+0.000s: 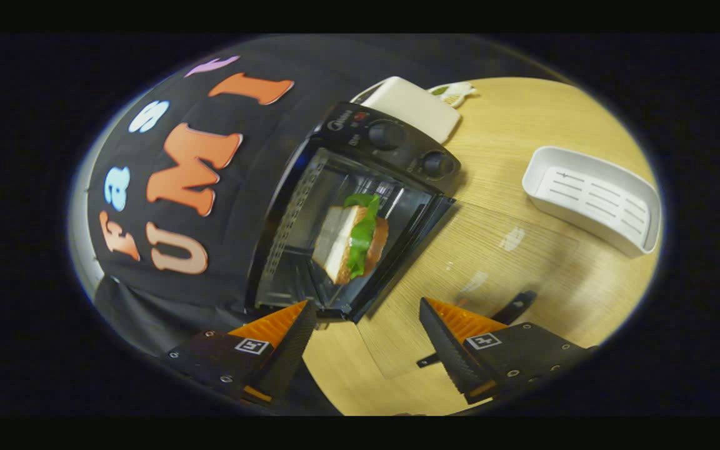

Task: Open the toaster oven, put the food inside, and close the toaster oven door.

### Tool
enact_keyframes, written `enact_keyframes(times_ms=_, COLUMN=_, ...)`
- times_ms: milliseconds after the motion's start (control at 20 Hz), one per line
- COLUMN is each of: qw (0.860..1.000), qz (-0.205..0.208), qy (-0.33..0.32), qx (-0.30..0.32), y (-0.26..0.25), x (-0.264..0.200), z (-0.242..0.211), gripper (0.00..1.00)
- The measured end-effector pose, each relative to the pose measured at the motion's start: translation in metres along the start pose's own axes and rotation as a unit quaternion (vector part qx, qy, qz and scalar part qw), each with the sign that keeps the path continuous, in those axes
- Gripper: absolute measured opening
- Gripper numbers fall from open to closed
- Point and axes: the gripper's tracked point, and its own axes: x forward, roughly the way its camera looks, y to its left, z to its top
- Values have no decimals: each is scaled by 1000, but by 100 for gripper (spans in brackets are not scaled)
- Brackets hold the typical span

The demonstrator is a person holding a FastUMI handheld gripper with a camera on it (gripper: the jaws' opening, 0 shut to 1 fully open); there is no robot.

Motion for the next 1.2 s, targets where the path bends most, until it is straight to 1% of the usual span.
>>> enact_keyframes(times_ms=100, qw=997, qz=-12, qy=8, qx=-75, y=-8, x=-31, z=-13, gripper=98)
enact_keyframes(times_ms=200, qw=987, qz=-44, qy=4, qx=-154, y=-24, x=-58, z=-15, gripper=98)
enact_keyframes(times_ms=350, qw=960, qz=-106, qy=9, qx=-259, y=-62, x=-75, z=-18, gripper=98)
enact_keyframes(times_ms=450, qw=941, qz=-144, qy=22, qx=-306, y=-89, x=-85, z=-23, gripper=99)
enact_keyframes(times_ms=550, qw=925, qz=-178, qy=38, qx=-335, y=-111, x=-87, z=-23, gripper=99)
enact_keyframes(times_ms=650, qw=911, qz=-196, qy=51, qx=-358, y=-124, x=-81, z=-22, gripper=99)
enact_keyframes(times_ms=1000, qw=886, qz=-208, qy=98, qx=-403, y=-125, x=-44, z=-24, gripper=99)
enact_keyframes(times_ms=1150, qw=880, qz=-212, qy=119, qx=-407, y=-126, x=-30, z=-31, gripper=100)
enact_keyframes(times_ms=1200, qw=880, qz=-211, qy=125, qx=-406, y=-124, x=-28, z=-33, gripper=99)
